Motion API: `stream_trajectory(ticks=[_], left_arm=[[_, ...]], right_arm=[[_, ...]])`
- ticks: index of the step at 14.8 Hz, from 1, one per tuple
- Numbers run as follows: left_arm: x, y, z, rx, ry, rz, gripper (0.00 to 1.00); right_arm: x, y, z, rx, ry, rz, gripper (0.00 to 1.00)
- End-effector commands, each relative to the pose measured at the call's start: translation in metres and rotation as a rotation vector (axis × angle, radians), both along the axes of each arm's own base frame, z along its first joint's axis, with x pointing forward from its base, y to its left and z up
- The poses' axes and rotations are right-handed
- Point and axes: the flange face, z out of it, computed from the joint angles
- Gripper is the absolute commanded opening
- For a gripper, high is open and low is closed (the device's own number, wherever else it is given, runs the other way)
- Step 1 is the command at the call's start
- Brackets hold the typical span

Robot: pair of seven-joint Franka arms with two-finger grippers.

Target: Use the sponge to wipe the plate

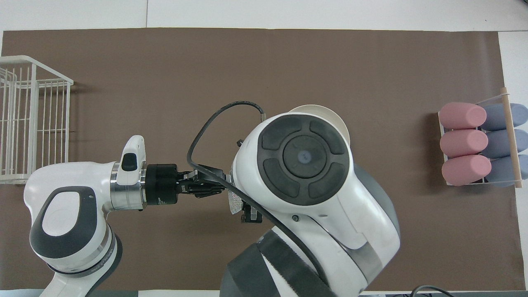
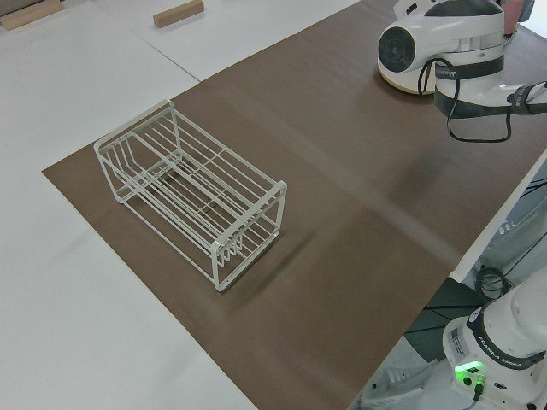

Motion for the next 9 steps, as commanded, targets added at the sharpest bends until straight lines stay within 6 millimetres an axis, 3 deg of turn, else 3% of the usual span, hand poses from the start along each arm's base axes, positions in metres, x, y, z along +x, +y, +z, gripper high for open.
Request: stream_trajectory(ticks=[1, 4, 9], left_arm=[[-0.006, 0.002, -0.004, -0.016, -0.003, 0.012, 0.00], [-0.004, 0.004, -0.003, -0.017, -0.003, 0.015, 0.00], [-0.005, 0.008, -0.002, -0.033, 0.004, 0.001, 0.00]], right_arm=[[-0.013, -0.011, -0.008, -0.003, -0.014, 0.121, 1.00], [-0.028, -0.021, -0.015, -0.021, 0.003, 0.247, 1.00], [-0.028, -0.030, -0.025, -0.005, -0.043, 0.298, 1.00]])
